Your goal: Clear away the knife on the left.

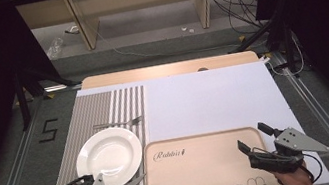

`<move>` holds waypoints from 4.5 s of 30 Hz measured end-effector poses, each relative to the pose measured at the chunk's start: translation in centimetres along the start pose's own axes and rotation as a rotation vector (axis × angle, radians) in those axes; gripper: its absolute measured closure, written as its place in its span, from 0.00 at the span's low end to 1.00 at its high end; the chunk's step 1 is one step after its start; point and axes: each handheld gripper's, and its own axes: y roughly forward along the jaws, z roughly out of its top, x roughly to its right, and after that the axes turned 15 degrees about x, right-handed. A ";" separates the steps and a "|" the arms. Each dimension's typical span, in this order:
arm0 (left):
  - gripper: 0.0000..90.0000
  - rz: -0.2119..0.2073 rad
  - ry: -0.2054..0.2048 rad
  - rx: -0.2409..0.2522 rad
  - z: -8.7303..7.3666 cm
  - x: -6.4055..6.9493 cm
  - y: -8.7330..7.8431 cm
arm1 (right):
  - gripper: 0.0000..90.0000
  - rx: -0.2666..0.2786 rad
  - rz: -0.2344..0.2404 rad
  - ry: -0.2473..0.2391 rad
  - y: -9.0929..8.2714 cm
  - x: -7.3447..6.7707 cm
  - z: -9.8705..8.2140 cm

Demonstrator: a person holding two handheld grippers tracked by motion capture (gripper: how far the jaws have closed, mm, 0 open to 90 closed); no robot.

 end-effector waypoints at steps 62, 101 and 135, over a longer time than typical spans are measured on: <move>0.89 -0.366 -0.278 0.199 13.8 1.0 8.0 | 0.17 0.004 0.010 0.003 0.0 0.0 0.1; 0.34 -0.224 -0.216 0.157 14.8 3.5 9.3 | 0.17 -0.007 0.003 0.007 0.0 0.1 0.0; 0.86 -0.255 0.039 0.265 16.5 7.0 11.4 | 0.17 -0.005 0.008 0.003 0.1 0.1 0.1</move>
